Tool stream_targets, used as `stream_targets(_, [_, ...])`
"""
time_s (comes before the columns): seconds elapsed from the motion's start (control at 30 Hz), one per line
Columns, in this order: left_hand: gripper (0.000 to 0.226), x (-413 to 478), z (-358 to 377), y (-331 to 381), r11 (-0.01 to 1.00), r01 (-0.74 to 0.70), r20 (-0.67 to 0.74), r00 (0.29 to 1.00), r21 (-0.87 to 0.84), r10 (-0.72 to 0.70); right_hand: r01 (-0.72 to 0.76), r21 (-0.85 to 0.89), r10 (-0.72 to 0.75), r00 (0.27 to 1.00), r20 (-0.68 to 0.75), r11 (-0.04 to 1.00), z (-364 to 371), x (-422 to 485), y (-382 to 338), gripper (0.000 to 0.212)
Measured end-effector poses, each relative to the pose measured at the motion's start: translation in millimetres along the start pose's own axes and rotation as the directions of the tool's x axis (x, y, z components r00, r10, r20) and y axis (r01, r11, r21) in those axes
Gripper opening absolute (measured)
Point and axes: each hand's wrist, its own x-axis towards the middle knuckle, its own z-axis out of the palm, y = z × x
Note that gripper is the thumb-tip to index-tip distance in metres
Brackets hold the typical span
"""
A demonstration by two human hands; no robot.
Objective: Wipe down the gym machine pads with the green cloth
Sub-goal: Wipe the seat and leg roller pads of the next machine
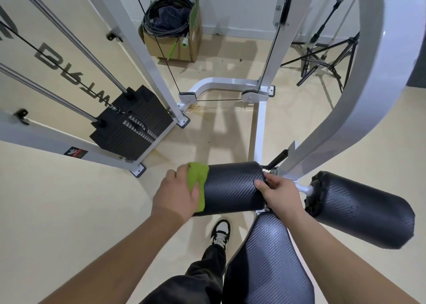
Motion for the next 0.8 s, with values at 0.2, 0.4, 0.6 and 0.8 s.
stream_targets(0.2, [0.045, 30, 15, 73, 0.995, -0.064, 0.058, 0.997, 0.075, 0.060, 0.035, -0.021, -0.036, 0.997, -0.066, 0.999, 9, -7, 4, 0.053])
stream_targets(0.4, [0.062, 28, 27, 107, 0.928, -0.372, 0.209, 0.909, 0.018, 0.361, 0.087, -0.093, -0.095, 0.992, -0.084, 0.992, 13, -11, 8, 0.045])
stream_targets(0.6, [0.054, 23, -1, 9, 0.991, -0.106, 0.043, 0.994, 0.078, 0.102, 0.123, -0.132, -0.132, 0.989, -0.067, 0.984, 10, -21, 11, 0.041])
stream_targets(0.8, [0.052, 19, 17, 76, 0.986, -0.139, 0.054, 0.989, 0.091, 0.134, 0.092, -0.087, -0.098, 0.993, -0.068, 0.992, 11, -20, 8, 0.029])
